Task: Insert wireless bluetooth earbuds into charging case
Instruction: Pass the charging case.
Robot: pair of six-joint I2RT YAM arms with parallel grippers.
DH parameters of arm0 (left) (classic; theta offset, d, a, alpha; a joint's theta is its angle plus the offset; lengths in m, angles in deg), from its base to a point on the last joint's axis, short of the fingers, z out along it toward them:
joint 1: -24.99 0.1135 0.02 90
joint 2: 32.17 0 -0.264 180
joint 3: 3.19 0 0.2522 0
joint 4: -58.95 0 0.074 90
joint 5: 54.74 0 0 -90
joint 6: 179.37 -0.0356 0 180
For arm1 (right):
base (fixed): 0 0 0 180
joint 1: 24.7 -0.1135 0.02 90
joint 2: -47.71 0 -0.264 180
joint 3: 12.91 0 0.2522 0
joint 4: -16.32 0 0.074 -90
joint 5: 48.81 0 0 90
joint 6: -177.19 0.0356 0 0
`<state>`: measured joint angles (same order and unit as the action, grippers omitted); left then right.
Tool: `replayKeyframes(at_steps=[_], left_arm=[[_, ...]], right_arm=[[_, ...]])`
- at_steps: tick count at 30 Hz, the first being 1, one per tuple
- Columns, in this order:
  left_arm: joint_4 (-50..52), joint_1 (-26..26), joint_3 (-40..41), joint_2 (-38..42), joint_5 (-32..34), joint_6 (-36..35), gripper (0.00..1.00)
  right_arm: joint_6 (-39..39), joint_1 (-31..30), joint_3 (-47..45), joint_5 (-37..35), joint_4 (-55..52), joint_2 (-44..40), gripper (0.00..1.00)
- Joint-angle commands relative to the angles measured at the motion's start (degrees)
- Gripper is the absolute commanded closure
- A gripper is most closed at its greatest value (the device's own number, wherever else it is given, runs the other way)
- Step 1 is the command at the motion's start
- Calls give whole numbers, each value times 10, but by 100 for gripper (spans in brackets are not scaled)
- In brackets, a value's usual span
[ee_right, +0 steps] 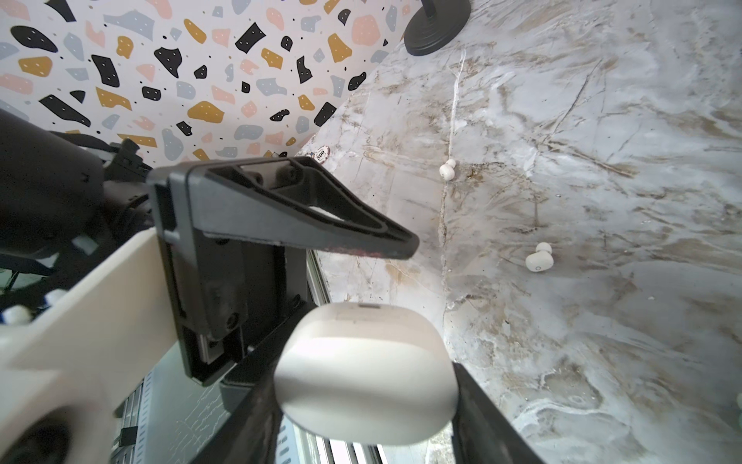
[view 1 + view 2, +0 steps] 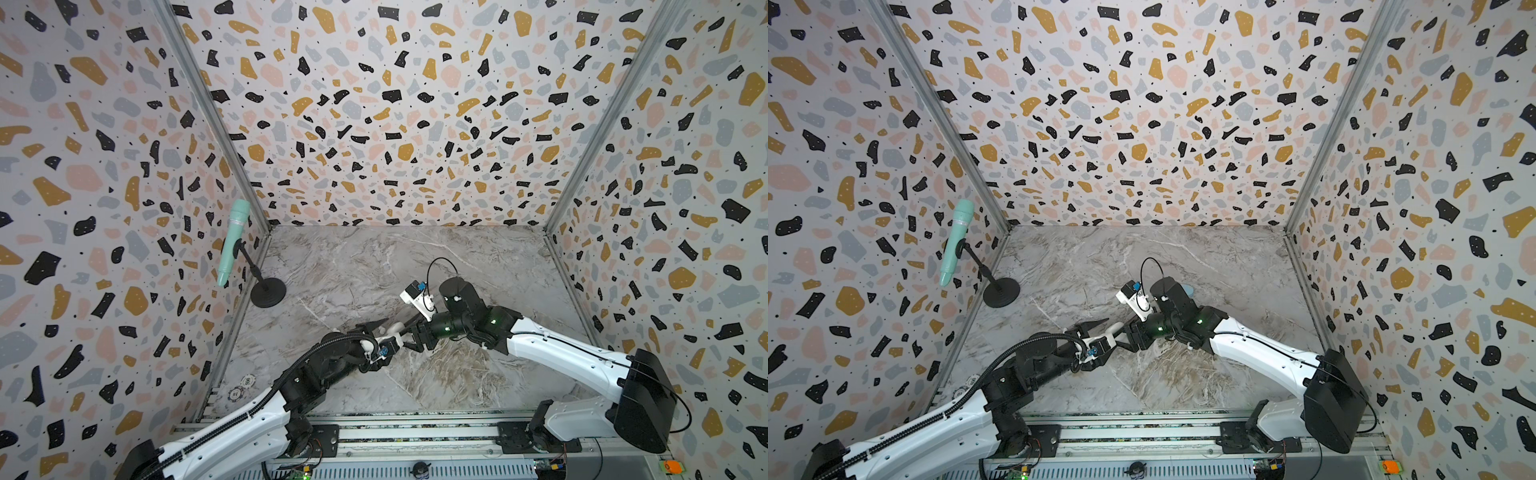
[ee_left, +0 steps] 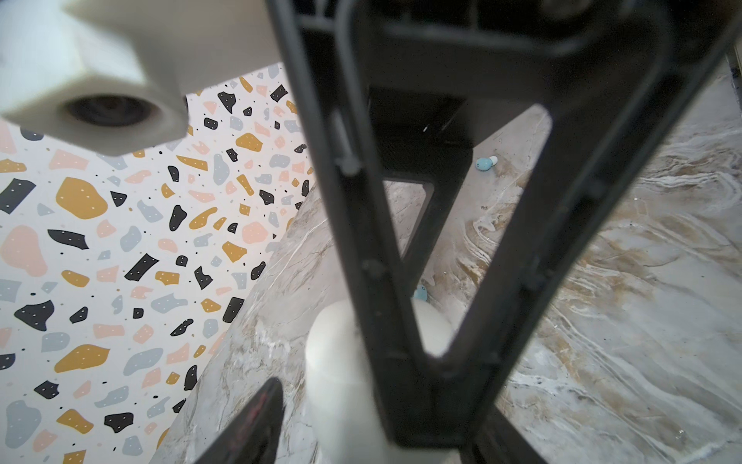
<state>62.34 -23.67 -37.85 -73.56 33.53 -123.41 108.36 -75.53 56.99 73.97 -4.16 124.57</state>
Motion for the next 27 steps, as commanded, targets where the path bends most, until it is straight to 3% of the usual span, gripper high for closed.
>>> replayKeyframes(at_steps=[1, 27], left_arm=[[-24, -4, 4, 0, -14, 8, 32], [-36, -6, 13, 5, 2, -1, 47]], right_arm=[[4, -3, -6, 6, 22, -16, 100], [17, -8, -14, 3, 43, -10, 100]])
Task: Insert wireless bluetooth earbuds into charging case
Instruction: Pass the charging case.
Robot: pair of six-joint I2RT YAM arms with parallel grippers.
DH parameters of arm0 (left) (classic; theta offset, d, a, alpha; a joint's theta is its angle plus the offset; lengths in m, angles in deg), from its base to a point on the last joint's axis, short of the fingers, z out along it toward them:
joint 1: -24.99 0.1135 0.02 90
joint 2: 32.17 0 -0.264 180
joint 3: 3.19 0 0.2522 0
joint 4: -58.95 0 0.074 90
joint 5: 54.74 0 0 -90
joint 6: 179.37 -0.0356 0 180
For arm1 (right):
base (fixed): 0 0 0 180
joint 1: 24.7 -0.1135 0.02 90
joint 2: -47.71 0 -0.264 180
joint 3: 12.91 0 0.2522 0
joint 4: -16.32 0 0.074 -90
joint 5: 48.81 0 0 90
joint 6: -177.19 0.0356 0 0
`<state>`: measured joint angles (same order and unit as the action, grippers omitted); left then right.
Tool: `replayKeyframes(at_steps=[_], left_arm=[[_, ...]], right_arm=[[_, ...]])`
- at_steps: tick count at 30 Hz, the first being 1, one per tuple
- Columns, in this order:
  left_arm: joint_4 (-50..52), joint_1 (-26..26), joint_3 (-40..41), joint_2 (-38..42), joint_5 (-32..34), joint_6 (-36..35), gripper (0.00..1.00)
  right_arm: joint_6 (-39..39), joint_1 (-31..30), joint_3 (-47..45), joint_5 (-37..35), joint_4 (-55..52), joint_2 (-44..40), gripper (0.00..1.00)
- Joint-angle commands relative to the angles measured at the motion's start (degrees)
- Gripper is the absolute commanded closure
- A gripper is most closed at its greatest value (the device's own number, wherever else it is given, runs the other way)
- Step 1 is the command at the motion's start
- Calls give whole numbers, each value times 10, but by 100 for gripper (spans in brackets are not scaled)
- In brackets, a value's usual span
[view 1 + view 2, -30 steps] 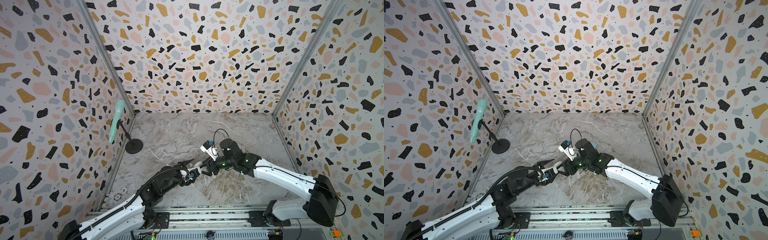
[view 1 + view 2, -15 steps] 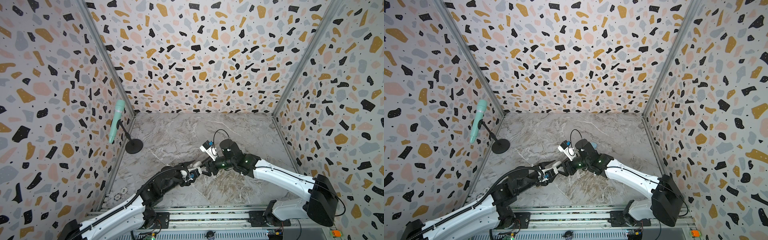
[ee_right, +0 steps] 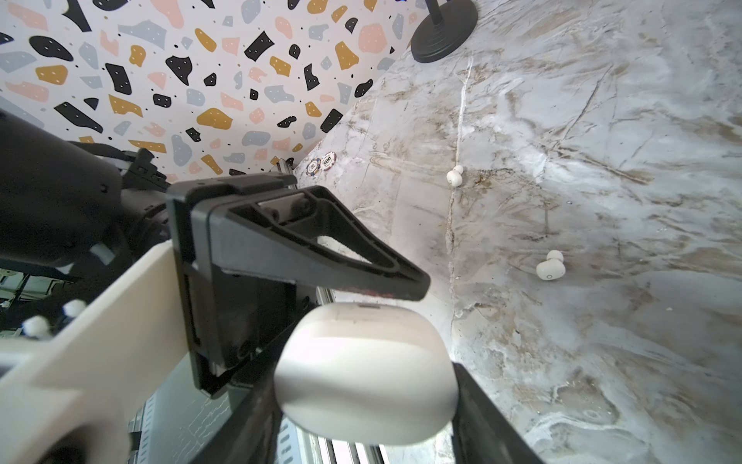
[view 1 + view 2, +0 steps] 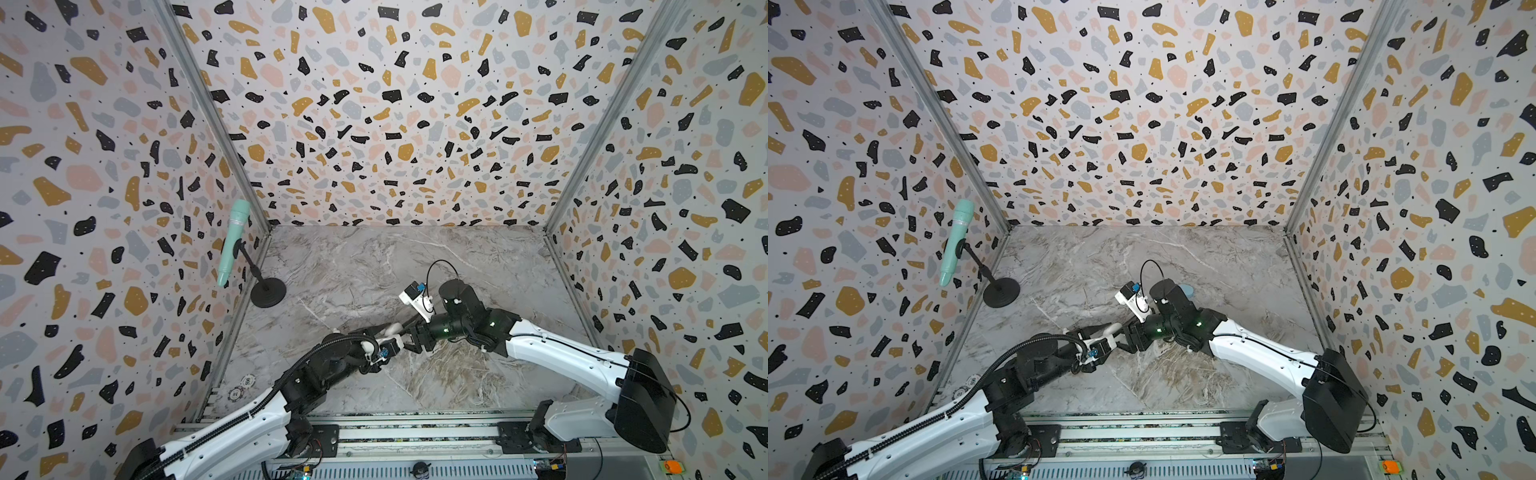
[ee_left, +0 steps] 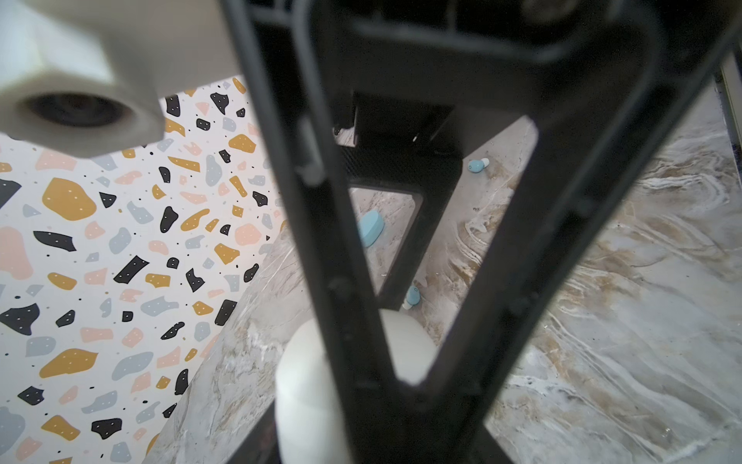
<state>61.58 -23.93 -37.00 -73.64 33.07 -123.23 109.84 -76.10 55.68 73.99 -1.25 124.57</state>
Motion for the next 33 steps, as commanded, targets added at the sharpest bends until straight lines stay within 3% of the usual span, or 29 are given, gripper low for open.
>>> replayKeyframes(at_steps=[1, 12, 33], left_arm=[[-28, -3, 5, 6, 7, -3, 47], [-47, -3, 7, 10, 6, 1, 45], [-44, -4, 4, 10, 9, -8, 54]], right_arm=[[3, -2, -1, 3, 15, -10, 100], [10, -5, -8, 4, 25, -8, 100], [12, -10, -8, 3, 31, -2, 100]])
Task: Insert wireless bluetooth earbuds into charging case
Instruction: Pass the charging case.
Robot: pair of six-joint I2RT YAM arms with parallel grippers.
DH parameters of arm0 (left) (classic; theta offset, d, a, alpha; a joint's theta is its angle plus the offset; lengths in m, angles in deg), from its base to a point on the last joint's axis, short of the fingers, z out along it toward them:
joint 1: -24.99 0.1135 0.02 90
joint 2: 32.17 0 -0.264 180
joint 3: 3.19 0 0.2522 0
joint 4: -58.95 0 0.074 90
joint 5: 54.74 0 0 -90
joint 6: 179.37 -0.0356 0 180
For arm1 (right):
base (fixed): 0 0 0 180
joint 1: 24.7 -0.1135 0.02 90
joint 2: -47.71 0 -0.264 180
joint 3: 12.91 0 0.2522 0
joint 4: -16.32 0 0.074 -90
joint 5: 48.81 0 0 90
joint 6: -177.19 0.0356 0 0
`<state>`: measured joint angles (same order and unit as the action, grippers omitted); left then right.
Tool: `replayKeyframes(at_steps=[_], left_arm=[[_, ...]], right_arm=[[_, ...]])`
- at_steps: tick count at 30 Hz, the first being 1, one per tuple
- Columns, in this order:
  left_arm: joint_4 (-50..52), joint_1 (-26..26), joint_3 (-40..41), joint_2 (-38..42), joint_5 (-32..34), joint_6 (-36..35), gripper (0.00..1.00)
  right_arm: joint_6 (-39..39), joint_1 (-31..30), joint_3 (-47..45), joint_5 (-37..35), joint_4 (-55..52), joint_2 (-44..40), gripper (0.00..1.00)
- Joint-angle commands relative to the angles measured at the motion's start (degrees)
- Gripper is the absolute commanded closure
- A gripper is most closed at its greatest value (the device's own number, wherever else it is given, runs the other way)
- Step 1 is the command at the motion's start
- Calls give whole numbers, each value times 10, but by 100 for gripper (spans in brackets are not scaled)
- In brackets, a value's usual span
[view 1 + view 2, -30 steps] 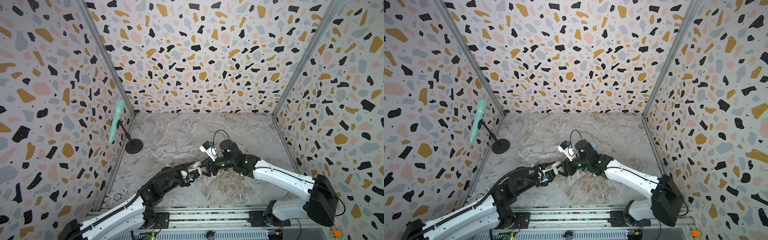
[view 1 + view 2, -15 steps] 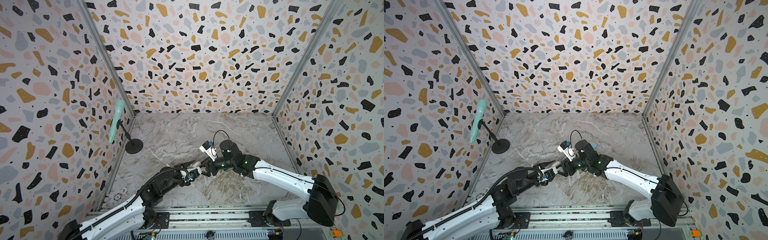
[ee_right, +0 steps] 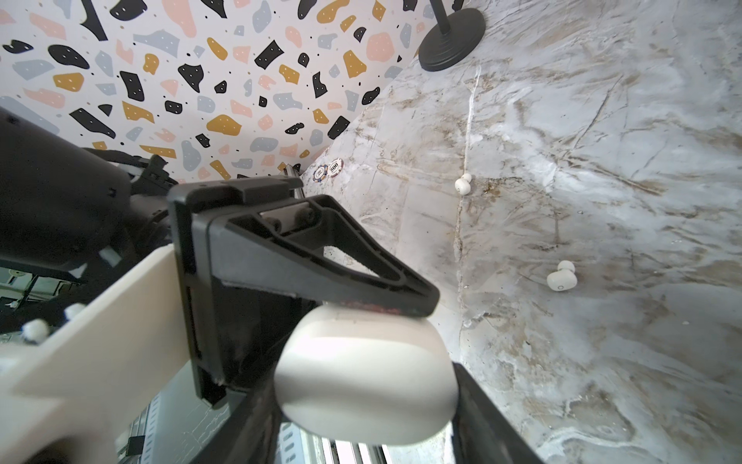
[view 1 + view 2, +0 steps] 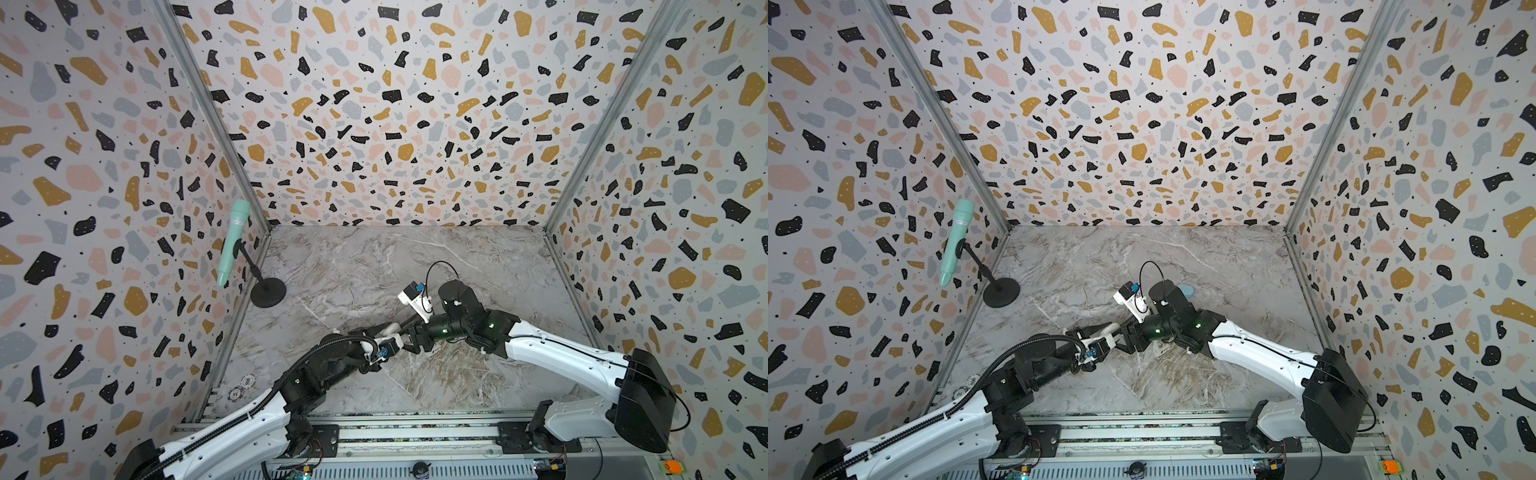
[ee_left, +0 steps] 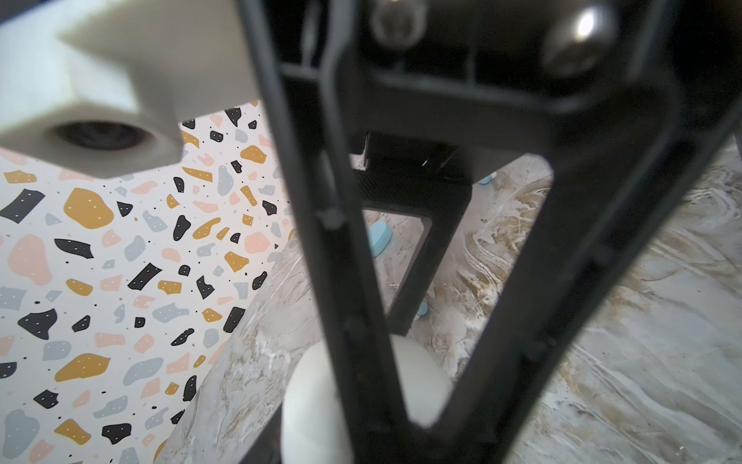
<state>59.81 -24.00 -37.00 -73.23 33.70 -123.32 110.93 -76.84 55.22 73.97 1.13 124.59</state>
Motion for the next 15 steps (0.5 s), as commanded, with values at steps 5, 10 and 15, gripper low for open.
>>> replayKeyframes(at_steps=[5, 10, 15], left_arm=[[-27, -4, 4, 4, 2, -8, 56], [-27, -4, 1, 2, 1, -9, 59], [-30, -4, 0, -1, 2, -4, 52]], right_arm=[[1, -3, -1, 4, 5, 0, 100], [1, -3, 2, 3, 2, 3, 100], [1, -4, 4, 4, 3, 3, 100]])
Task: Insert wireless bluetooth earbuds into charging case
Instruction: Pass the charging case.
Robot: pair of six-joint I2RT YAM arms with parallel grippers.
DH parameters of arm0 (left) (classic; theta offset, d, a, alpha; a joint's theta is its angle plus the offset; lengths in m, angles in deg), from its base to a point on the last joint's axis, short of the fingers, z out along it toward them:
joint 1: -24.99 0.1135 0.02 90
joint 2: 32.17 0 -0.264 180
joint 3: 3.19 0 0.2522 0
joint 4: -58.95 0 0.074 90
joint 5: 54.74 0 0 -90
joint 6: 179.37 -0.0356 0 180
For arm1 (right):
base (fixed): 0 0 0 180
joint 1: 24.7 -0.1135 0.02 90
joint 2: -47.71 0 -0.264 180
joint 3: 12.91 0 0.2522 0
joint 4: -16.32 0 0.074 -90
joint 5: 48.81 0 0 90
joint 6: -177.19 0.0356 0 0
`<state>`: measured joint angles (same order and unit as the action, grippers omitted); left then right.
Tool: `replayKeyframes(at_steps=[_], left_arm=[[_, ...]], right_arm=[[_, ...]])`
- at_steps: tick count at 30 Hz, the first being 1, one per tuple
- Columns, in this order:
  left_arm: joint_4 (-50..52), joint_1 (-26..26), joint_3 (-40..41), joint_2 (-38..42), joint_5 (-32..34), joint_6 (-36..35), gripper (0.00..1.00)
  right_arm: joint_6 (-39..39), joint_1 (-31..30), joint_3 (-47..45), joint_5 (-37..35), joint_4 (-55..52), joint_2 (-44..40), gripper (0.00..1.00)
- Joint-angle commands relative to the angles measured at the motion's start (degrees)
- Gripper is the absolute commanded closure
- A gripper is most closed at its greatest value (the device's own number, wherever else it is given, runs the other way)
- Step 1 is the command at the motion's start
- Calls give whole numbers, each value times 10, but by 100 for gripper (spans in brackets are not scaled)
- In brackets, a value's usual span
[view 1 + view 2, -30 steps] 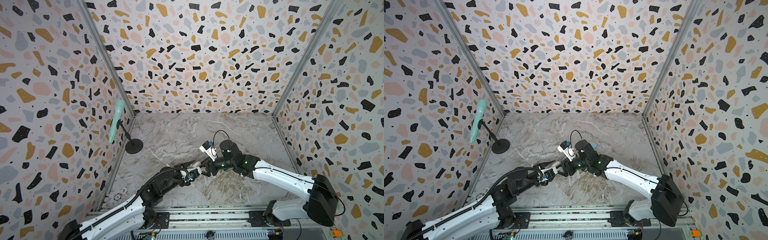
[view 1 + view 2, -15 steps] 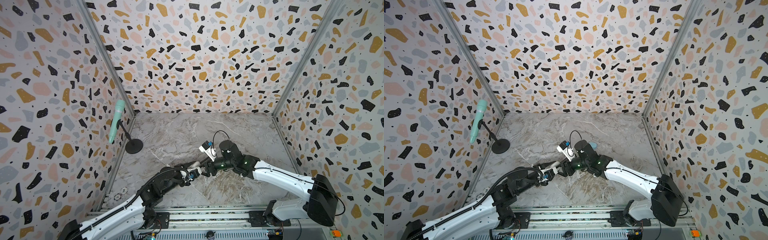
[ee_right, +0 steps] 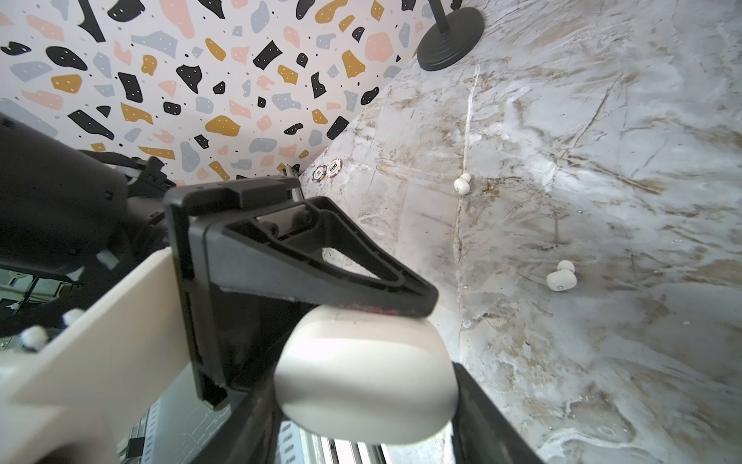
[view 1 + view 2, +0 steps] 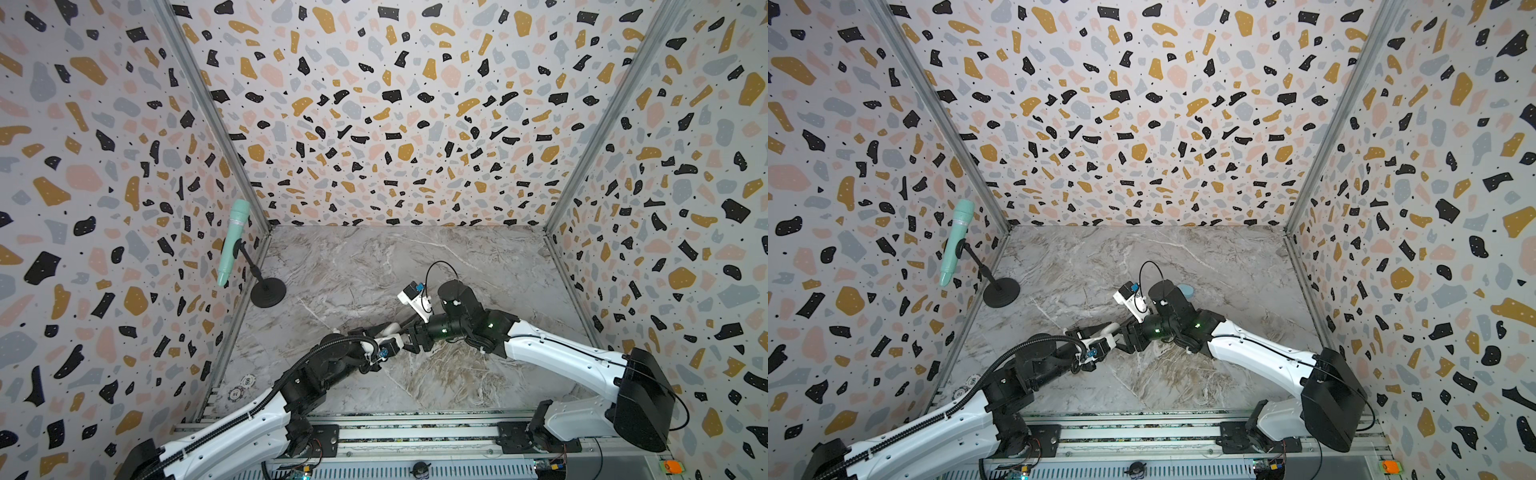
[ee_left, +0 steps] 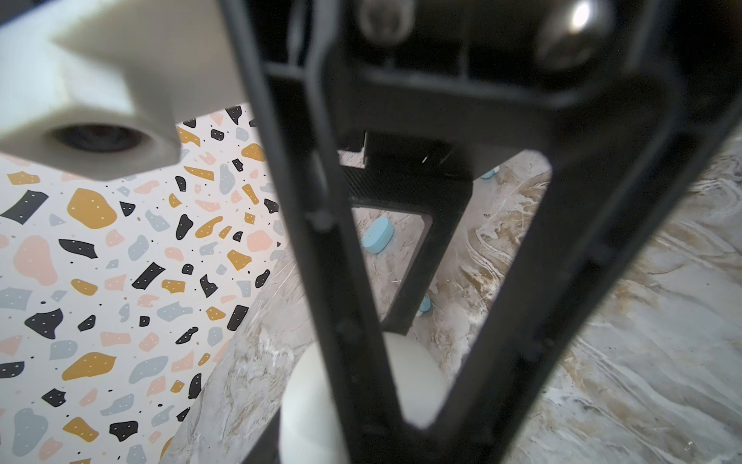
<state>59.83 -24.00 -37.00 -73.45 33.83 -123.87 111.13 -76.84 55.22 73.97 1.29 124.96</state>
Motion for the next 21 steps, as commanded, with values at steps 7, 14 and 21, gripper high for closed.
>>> replayKeyframes(at_steps=[7, 14, 21], left_arm=[[-27, -4, 0, 1, -3, 1, 51], [-22, -4, 0, 1, -3, -2, 56], [-19, -5, 0, 1, 1, -7, 51]], right_arm=[[1, -5, 4, 1, 4, 4, 100], [2, -5, 4, 1, 6, 4, 100], [4, -6, 3, -3, 7, -2, 100]])
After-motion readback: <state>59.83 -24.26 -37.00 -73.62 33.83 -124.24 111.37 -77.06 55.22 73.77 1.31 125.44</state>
